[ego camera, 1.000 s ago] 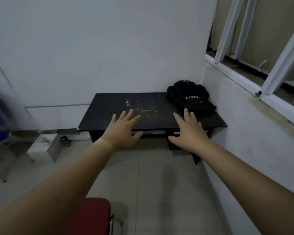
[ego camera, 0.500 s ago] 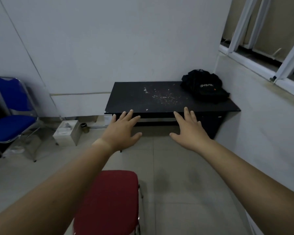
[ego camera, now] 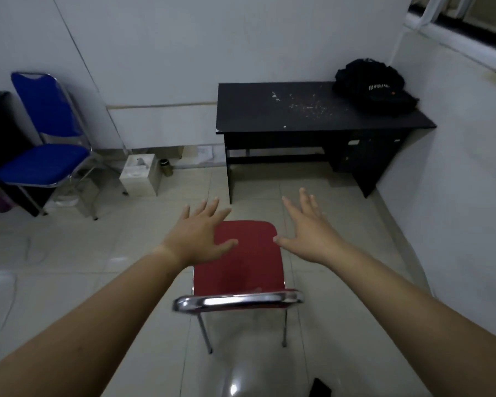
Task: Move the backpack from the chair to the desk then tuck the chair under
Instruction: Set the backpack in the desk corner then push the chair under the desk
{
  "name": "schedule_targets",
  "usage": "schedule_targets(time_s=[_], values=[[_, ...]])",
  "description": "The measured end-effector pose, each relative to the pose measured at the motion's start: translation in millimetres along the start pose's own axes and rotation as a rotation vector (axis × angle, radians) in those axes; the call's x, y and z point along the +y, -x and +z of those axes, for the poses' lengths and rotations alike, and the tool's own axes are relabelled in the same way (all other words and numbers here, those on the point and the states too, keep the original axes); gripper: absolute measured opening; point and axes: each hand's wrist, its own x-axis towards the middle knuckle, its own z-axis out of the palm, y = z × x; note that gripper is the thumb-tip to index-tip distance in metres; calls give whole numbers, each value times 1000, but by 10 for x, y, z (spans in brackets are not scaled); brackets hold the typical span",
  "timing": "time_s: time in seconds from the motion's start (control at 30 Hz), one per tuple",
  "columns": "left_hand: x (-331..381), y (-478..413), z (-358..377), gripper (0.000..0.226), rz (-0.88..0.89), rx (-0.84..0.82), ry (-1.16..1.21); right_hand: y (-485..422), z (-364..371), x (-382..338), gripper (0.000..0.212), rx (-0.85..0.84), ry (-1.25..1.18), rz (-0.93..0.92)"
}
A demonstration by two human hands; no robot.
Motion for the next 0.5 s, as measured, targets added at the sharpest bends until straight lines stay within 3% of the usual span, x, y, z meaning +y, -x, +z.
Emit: schedule_targets(time_s=[0.27,0.4,0.5], values=[[-50,520,564,106,1,-134,64,381,654,-268,94,-133,30,-49],[-50,631,916,110,2,-281,52,455,1044,-186,95,-231,30,-23],[-84,670,1141,103,-5,-371,64,495,1301,-102,84,-195,67,-16]])
